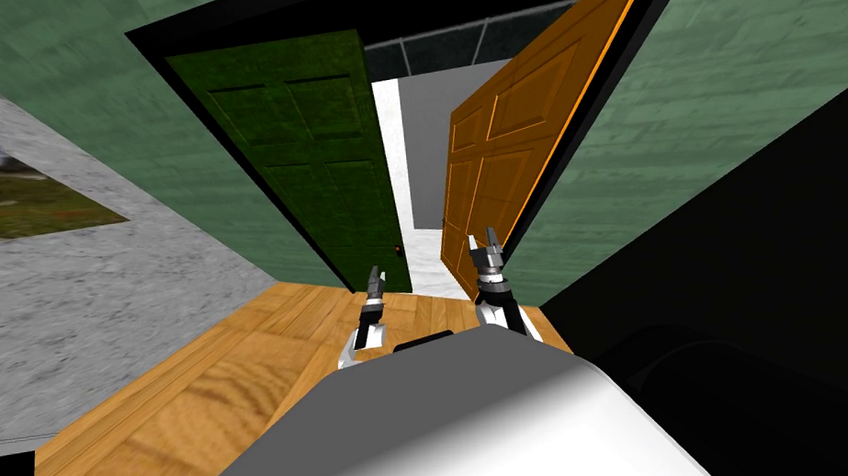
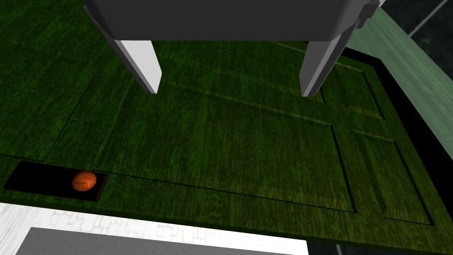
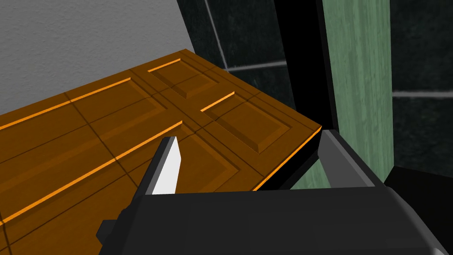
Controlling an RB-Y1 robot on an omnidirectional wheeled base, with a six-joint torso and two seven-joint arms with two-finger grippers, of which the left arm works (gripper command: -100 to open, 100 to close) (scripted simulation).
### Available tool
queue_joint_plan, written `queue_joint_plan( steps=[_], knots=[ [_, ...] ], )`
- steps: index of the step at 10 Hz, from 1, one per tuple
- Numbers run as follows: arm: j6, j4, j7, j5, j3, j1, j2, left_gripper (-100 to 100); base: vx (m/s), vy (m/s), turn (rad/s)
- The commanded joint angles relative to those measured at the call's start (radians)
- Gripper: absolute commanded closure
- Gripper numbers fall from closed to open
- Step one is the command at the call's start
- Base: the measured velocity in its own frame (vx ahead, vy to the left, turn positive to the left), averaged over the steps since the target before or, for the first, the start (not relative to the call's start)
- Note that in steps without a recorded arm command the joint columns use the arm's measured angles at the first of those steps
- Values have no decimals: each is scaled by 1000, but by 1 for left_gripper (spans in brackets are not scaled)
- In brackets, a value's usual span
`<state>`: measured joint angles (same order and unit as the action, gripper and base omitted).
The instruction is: Push the door open
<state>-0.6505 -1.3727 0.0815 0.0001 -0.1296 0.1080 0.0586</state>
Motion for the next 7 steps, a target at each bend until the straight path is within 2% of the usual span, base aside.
queue_joint_plan(
  steps=[1,2,4,7],
  knots=[
    [-11,50,1,-6,-6,-18,-1,-100,52,32,-3],
    [-11,55,1,-6,-6,-18,-1,-100,43,32,-4],
    [-29,125,5,-15,-15,-51,-1,-100,63,42,-6],
    [-37,190,7,-19,-20,-67,-1,-100,52,35,-4]
  ],
)
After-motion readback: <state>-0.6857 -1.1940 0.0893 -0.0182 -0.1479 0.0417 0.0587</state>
